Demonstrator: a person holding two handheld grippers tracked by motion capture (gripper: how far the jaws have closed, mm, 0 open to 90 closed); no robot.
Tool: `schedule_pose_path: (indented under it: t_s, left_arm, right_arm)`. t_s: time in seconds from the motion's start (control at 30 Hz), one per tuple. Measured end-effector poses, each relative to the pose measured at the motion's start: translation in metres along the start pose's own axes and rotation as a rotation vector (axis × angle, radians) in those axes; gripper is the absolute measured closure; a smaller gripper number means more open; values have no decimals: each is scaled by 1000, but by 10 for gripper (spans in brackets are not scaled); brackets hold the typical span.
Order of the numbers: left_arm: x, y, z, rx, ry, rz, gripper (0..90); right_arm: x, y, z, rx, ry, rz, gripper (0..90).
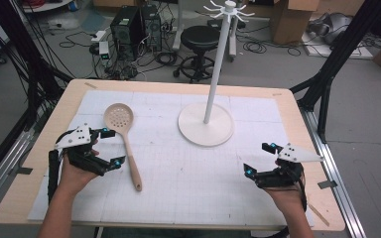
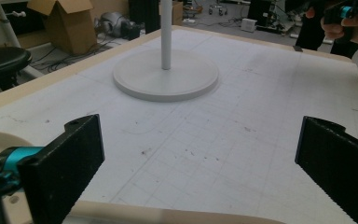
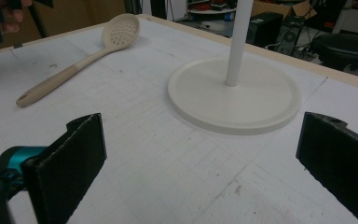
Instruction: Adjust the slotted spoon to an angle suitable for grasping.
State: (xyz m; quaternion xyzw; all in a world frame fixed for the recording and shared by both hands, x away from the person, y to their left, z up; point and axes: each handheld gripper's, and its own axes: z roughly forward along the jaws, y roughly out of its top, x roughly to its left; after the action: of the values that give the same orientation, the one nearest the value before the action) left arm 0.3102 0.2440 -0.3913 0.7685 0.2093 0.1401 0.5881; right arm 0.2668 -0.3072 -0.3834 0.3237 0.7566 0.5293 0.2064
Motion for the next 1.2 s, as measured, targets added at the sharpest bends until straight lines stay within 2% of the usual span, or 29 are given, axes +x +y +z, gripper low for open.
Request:
schedule_pose_path:
  t_s: [0.77, 0.87, 0.9, 0.97, 1.03, 1.07, 1.1, 1.2]
  left_arm:
    - [0, 0, -1, 22, 29, -2, 17]
    - [0, -1, -2, 30, 33, 0, 18]
    - [0, -2, -2, 48, 37, 4, 26]
    - [1, -3, -3, 62, 28, 12, 112]
    - [2, -4, -4, 80, 1, 15, 280]
    - [3, -4, -4, 89, -1, 15, 305]
    - [4, -5, -4, 109, -7, 12, 343]
    - [7, -11, -4, 176, -47, 0, 546]
  right_arm:
    - [2, -1, 3, 12, 4, -4, 2]
    - [3, -1, 3, 15, 7, -5, 2]
    - [3, -1, 4, 15, 5, -10, 2]
    - [3, -1, 5, 14, 6, -8, 2]
    - [2, -1, 5, 17, 9, -8, 2]
    - [2, -1, 5, 17, 10, -9, 2]
    - [2, -1, 5, 17, 11, -5, 2]
    - [1, -2, 5, 15, 8, -6, 2]
